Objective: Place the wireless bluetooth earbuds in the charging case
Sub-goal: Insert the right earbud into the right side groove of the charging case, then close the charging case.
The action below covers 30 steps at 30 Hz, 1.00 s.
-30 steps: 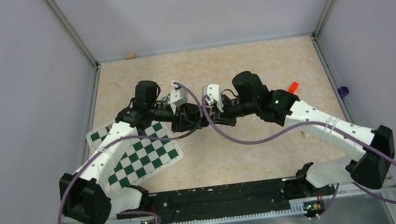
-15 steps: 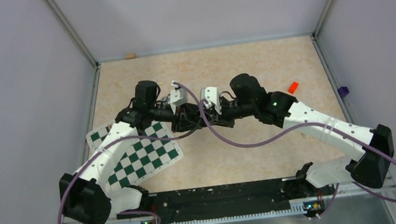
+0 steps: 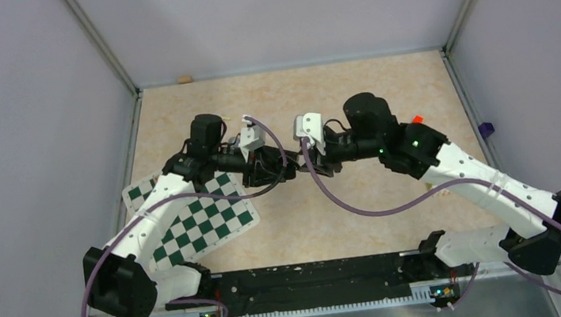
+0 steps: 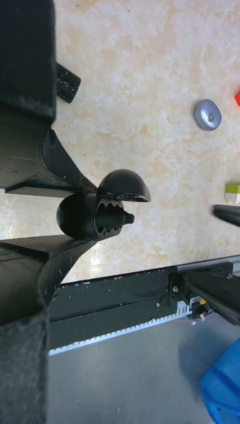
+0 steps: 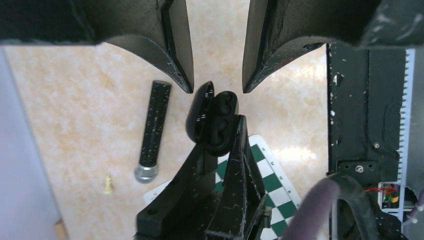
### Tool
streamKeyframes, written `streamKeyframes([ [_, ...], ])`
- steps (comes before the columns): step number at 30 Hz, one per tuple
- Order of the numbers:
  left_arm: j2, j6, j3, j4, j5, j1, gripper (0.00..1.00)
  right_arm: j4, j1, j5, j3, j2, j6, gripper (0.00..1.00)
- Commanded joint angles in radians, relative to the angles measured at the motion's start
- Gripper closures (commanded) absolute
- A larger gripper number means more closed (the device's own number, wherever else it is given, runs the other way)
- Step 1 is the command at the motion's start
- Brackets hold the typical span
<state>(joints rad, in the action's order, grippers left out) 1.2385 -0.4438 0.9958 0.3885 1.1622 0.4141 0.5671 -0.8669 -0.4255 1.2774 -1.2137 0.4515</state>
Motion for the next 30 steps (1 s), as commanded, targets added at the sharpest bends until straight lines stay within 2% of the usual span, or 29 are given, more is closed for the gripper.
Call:
streamKeyframes([
  [1,-0.039,-0.006,-0.008,-0.027,0.039,0.001,1.0,-0.016,-0.006,0.065,0.063,0.067,0.039,0.6],
  [8,-0.056,-0.064,-0.002,0.027,0.119,0.0,1.0,-0.195,0.007,0.215,-0.096,0.075,0.044,0.6],
  [13,-0.064,-0.087,-0.004,0.051,0.142,0.002,1.0,-0.304,0.024,0.232,-0.171,0.081,0.04,0.59],
  [30,-0.042,-0.087,-0.006,0.049,0.125,0.001,1.0,-0.351,0.029,-0.005,-0.261,0.147,0.006,0.58],
])
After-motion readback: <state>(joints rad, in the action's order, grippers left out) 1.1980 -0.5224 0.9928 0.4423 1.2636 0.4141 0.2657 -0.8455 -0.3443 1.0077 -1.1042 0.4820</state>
